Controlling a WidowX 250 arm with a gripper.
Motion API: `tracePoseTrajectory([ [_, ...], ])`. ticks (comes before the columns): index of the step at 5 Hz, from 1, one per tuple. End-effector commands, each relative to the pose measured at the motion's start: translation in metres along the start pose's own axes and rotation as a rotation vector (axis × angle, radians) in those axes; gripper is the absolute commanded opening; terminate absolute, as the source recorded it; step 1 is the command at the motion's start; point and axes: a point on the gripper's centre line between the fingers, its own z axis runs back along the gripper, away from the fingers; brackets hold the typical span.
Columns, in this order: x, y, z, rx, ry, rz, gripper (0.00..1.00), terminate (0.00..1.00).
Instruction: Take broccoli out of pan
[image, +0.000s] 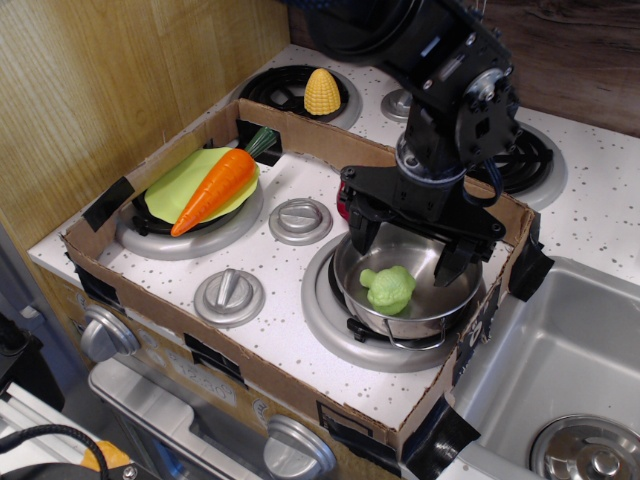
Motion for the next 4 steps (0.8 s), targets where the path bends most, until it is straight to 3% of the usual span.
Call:
tracePoseTrajectory([
  [1,-0.0016,0.0023,-0.0098,-0.017,-0.031,0.042,1.00,0.00],
  [3,-0.0083,0.0018,-0.0166,-0.028,-0.046,0.061,1.00,0.00],
  [4,-0.0058,0.0015,-0.0151,-0.001,-0.062,0.066,0.00,0.00],
])
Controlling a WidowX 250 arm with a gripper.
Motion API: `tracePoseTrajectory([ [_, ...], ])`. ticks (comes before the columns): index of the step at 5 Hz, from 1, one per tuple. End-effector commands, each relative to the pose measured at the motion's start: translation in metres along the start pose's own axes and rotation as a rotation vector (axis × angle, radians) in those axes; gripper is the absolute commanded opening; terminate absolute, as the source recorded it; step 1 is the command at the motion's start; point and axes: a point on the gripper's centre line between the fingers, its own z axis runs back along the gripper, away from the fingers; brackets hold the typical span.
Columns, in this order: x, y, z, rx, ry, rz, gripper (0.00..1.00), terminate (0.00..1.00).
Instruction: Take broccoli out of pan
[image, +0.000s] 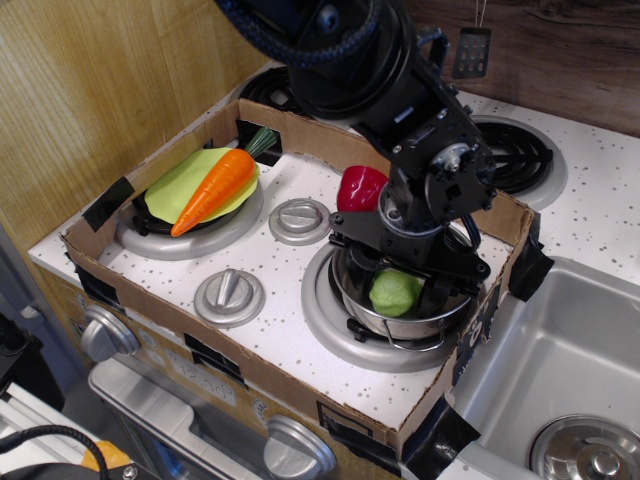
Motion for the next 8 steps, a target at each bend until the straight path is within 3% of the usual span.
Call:
tracePoseTrajectory([
  [1,0.012,-0.001,0.011,0.041,-0.038,0.012,0.00,0.00],
  [2,0.019,0.004,0.024,0.040,-0.024,0.034,0.00,0.00],
  [4,0.040,0.023,0.065,-0.051,0.075,0.224,0.00,0.00],
  [5,0.041,0.052,0.067,-0.028,0.085,0.264,0.00,0.00],
  [6,0.045,0.092,0.061,-0.064,0.164,0.247,0.00,0.00],
  [7,0.036,0.117,0.057,0.004,0.109,0.236,0.00,0.00],
  [8,0.024,0.145,0.052,0.027,0.078,0.222,0.00,0.00],
])
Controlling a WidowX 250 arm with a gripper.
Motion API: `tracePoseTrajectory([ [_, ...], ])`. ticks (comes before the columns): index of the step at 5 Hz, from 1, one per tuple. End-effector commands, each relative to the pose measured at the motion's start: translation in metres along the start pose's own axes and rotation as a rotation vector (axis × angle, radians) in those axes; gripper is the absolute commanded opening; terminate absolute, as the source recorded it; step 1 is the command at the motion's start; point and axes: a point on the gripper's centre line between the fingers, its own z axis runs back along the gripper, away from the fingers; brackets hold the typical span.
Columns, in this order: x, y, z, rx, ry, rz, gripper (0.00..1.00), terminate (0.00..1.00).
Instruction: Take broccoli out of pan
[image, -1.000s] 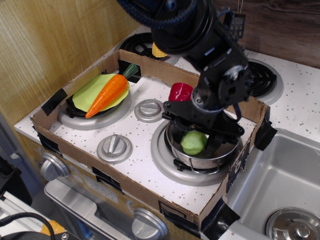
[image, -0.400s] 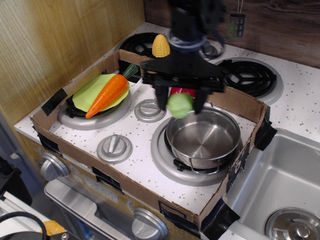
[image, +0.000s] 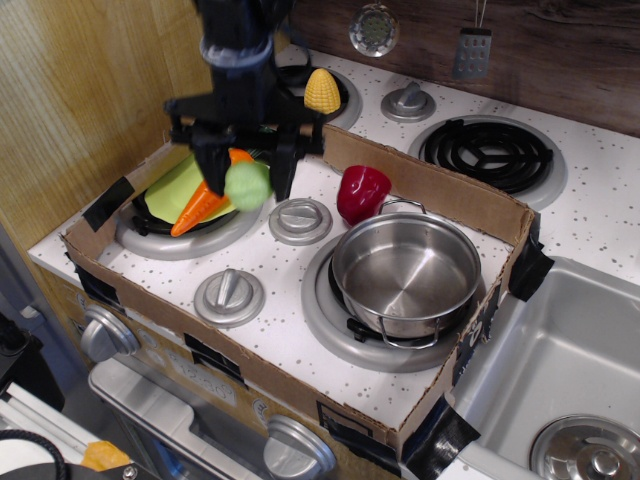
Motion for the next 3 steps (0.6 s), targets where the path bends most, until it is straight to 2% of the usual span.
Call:
tracePoseTrajectory([
  [1,-0.001,0.046,0.001,0.012,-0.111,0.008,0.00,0.00],
  [2,-0.008,0.052,-0.008,0.027,-0.137,0.025,0.00,0.00],
  [3,-0.010,0.064,-0.017,0.014,-0.131,0.015,0.00,0.00],
])
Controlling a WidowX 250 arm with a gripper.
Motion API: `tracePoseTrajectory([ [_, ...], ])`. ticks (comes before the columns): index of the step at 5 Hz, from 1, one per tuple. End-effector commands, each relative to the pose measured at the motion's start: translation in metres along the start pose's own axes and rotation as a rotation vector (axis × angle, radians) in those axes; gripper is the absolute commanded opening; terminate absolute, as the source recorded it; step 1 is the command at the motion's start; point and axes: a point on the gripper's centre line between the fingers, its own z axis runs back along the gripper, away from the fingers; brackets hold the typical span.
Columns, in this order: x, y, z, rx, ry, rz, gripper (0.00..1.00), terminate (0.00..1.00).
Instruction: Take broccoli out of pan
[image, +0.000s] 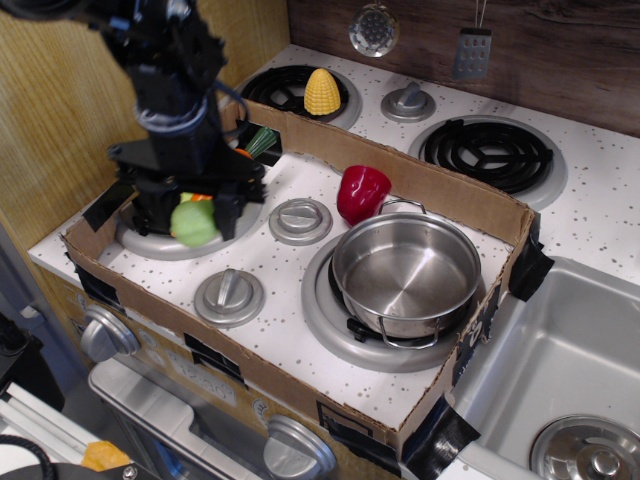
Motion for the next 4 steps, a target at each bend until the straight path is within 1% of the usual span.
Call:
tracePoseTrajectory([
  [1,-0.002,0.023,-0.010,-0.004,-0.064,0.007,0.00,0.00],
  [2,-0.015,0.028,-0.018,-0.021,-0.078,0.028,0.00,0.00],
  [3,-0.020,0.032,-0.025,-0.037,-0.077,0.004,1.00,0.00],
  [4,-0.009,0.030,-0.026,-0.051,-0.078,-0.037,1.00,0.00],
])
